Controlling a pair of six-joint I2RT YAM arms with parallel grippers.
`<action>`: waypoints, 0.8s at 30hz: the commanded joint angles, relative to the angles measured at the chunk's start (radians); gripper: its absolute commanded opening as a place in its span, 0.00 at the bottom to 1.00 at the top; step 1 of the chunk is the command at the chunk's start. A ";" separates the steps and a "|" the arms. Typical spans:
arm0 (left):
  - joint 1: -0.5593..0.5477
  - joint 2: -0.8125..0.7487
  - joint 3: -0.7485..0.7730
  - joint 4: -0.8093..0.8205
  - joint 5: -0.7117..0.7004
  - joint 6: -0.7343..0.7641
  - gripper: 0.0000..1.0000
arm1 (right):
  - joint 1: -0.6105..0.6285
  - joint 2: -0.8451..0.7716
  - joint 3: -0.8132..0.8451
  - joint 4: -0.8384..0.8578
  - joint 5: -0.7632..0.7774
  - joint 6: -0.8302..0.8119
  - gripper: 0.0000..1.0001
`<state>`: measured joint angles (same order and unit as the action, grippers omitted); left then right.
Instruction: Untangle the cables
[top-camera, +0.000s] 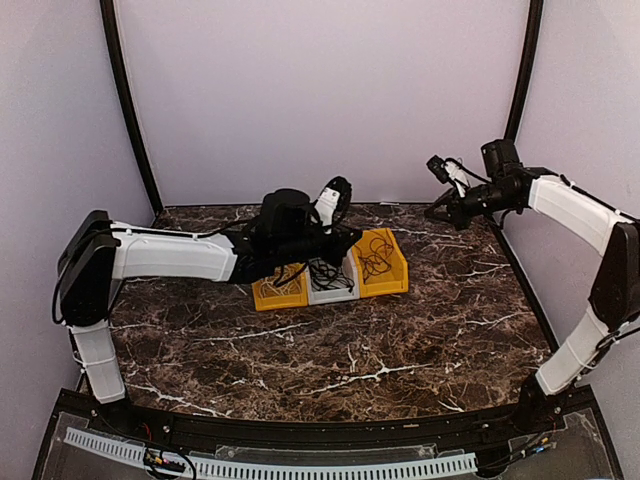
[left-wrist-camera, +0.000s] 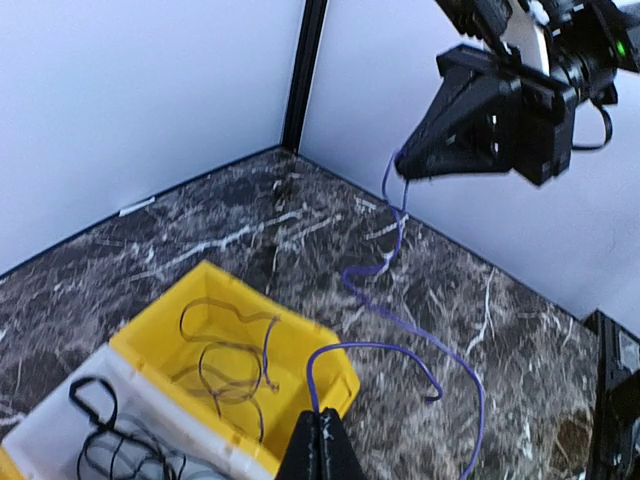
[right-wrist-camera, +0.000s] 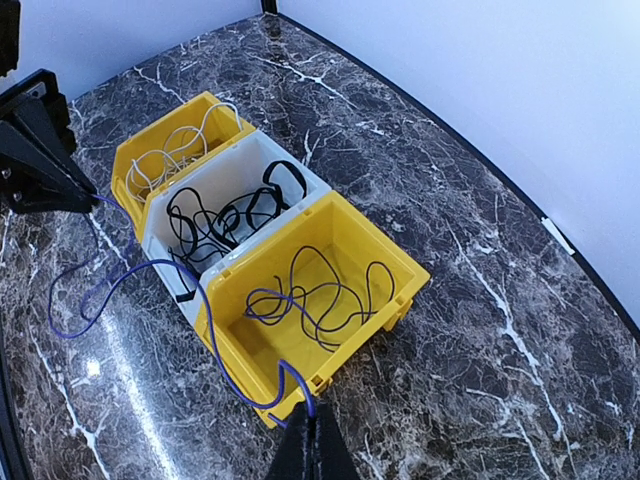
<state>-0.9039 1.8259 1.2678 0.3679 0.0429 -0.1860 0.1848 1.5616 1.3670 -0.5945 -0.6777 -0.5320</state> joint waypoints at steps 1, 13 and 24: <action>0.011 0.194 0.238 -0.025 -0.042 -0.062 0.00 | 0.042 0.072 0.066 0.061 0.050 0.085 0.00; 0.015 0.495 0.573 -0.162 -0.213 -0.188 0.00 | 0.180 0.375 0.242 0.028 0.166 0.149 0.00; 0.026 0.550 0.653 -0.254 -0.240 -0.212 0.29 | 0.198 0.481 0.286 0.000 0.206 0.190 0.02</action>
<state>-0.8841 2.3928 1.8782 0.1509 -0.1829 -0.3885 0.3798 2.0354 1.6073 -0.5869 -0.4953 -0.3637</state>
